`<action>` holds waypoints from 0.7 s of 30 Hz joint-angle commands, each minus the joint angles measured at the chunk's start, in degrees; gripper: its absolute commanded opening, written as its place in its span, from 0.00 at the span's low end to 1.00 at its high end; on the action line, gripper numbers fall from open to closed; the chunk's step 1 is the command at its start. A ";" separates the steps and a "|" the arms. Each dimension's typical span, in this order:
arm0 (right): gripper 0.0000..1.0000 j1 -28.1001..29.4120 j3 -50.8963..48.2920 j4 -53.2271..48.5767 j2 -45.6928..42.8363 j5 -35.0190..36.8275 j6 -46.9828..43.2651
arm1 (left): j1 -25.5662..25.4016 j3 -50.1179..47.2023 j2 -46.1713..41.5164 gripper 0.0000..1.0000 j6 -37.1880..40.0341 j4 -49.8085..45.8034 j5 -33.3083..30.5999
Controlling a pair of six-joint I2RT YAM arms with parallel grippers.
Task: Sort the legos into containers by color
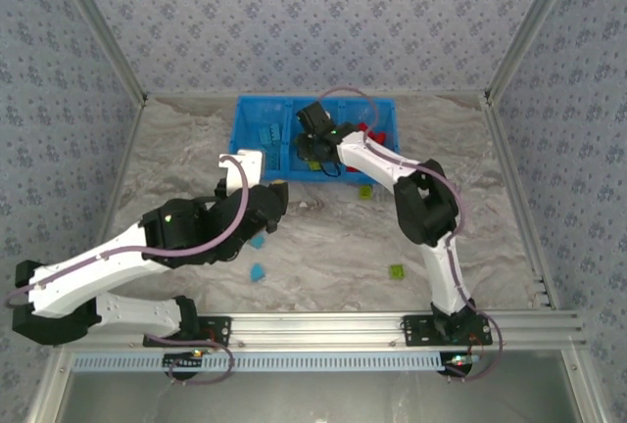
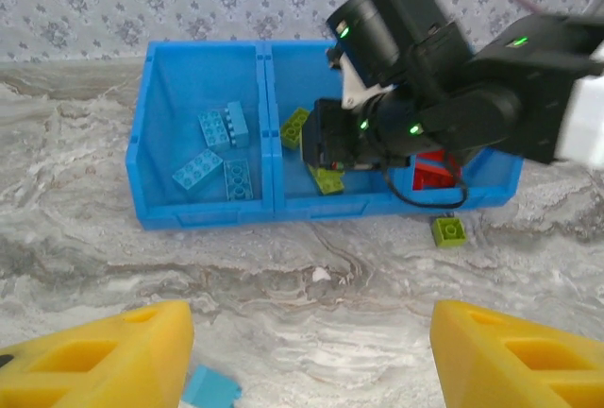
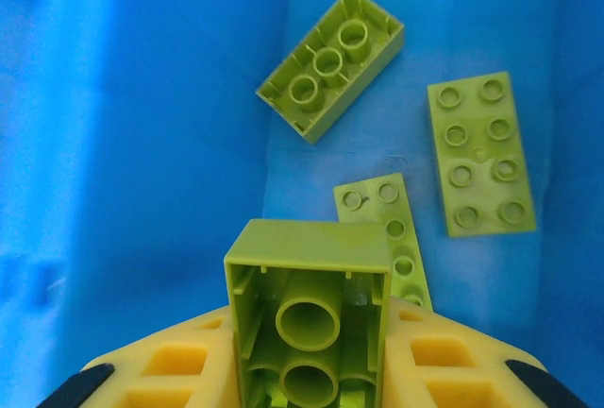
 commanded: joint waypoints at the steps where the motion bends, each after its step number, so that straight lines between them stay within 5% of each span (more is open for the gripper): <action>1: 0.27 -1.02 5.82 -4.24 3.72 -4.84 -2.80 | 0.19 5.47 3.18 0.67 2.29 -2.51 -0.47; 11: 0.34 -2.67 9.63 -4.56 9.64 -12.02 -1.53 | 0.20 8.77 8.91 0.67 0.76 -5.20 -1.13; 21: 0.57 -2.85 7.99 -4.67 7.08 -12.25 -3.04 | -0.06 8.19 9.89 0.67 -0.18 -4.70 -0.05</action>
